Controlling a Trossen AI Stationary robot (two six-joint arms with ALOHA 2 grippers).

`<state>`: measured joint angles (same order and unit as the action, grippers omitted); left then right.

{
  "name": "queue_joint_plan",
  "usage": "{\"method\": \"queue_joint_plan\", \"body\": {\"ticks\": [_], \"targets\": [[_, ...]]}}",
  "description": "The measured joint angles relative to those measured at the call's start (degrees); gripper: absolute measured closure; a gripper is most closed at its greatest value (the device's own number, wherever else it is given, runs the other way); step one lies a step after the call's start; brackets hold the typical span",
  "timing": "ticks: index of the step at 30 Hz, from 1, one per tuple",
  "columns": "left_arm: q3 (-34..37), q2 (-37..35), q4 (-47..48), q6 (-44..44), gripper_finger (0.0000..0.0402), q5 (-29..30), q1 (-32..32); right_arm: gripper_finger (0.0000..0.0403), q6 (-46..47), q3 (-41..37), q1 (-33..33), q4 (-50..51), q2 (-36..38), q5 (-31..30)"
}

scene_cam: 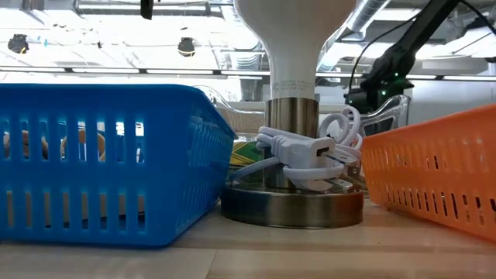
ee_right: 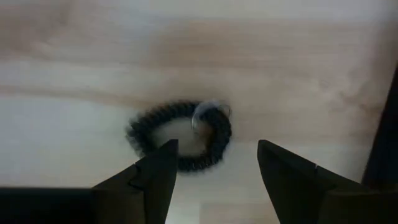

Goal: Pick & Place Office Desk Supplies
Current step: Put the black spring keychain into the orange bin

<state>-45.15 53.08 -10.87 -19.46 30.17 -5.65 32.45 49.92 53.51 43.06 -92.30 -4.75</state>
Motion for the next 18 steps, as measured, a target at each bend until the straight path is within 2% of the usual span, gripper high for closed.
{"method": "queue_joint_plan", "body": {"ticks": [6, 18], "targets": [[0.0, 0.0, 0.0, 0.0, 0.0314, 0.3, 0.0, 0.0206, 0.8, -1.2, -1.3, -2.2, -0.1, -3.6], [0.0, 0.0, -1.8, -0.3, 0.0314, 0.2, -0.1, 0.0322, 1.4, -1.2, -4.0, -2.4, -2.6, -6.5]]}}
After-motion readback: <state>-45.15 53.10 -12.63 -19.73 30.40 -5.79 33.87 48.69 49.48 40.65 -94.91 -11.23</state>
